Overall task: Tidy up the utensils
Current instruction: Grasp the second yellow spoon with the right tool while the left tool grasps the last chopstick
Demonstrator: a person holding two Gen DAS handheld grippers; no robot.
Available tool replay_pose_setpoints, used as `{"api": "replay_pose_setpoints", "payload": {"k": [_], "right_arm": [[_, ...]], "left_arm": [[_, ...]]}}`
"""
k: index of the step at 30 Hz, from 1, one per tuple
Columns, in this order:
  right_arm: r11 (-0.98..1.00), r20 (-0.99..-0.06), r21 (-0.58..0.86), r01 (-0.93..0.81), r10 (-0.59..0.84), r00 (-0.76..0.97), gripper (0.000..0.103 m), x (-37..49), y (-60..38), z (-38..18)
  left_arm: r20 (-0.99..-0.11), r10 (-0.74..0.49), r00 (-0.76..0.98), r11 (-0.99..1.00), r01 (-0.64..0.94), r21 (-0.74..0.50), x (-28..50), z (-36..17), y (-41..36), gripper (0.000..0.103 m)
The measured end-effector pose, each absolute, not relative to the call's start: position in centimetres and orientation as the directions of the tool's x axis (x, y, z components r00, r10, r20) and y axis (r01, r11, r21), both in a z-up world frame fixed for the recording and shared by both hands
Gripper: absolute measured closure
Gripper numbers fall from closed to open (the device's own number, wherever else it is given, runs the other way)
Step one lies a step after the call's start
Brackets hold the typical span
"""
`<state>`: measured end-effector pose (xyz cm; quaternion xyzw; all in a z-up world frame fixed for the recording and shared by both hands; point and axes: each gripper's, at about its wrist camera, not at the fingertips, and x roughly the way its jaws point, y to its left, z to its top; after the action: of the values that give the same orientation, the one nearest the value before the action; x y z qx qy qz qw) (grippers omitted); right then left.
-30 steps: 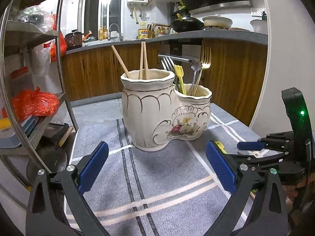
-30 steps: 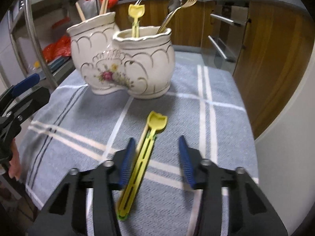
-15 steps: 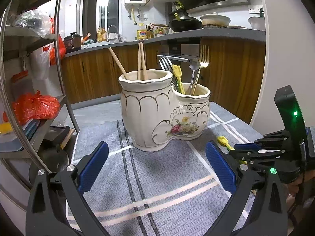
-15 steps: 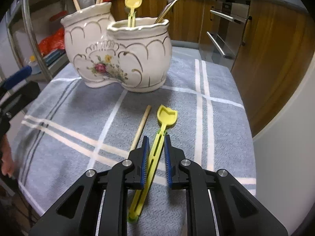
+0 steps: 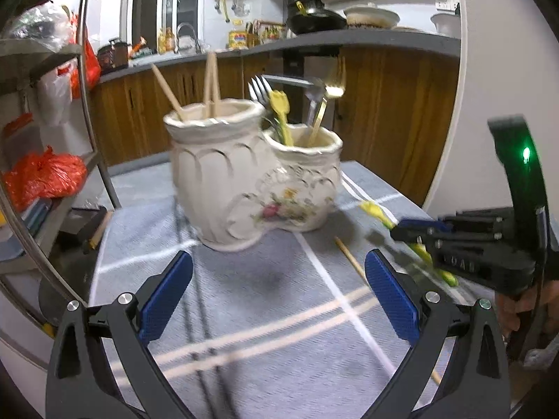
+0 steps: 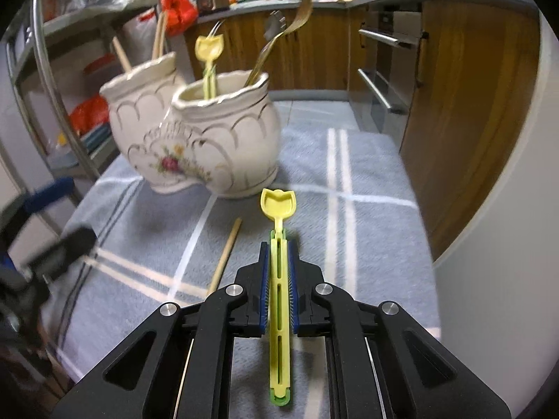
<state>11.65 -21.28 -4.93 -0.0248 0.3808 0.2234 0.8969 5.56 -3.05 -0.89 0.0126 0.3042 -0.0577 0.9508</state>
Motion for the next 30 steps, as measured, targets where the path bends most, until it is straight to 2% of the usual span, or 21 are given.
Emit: {"api": "replay_pose_setpoints", "payload": {"k": [7,12,20,24,30], "right_arm": [[0.899,-0.666,0.156,-0.408,0.401,0.629,0.093,11.6,-22.9,-4.2],[0.896,-0.653,0.17,-0.41,0.414,0.634,0.093,11.5,-23.7,-4.1],[0.884,-0.634,0.188,-0.428,0.442,0.634,0.093,10.9,-24.4,-3.7],[0.877,-0.629,0.194,-0.439,0.455,0.63,0.093,10.6,-24.6,-3.6],[0.867,-0.591,0.202,-0.455,0.478,0.649,0.093,9.9,-24.7,-3.0]], "left_arm": [[-0.65,-0.12,0.751,0.991,0.134,-0.028,5.6,-2.7,-6.4,0.009],[-0.704,-0.117,0.7,0.987,0.159,-0.006,5.7,-4.1,-9.0,0.034],[-0.739,-0.068,0.67,0.982,0.176,0.069,5.6,-5.5,-12.1,0.06],[-0.748,-0.074,0.659,0.984,0.17,0.053,5.9,-5.4,-11.6,0.09],[-0.751,-0.122,0.649,0.981,0.193,0.008,6.8,-4.8,-10.3,0.099]]}}
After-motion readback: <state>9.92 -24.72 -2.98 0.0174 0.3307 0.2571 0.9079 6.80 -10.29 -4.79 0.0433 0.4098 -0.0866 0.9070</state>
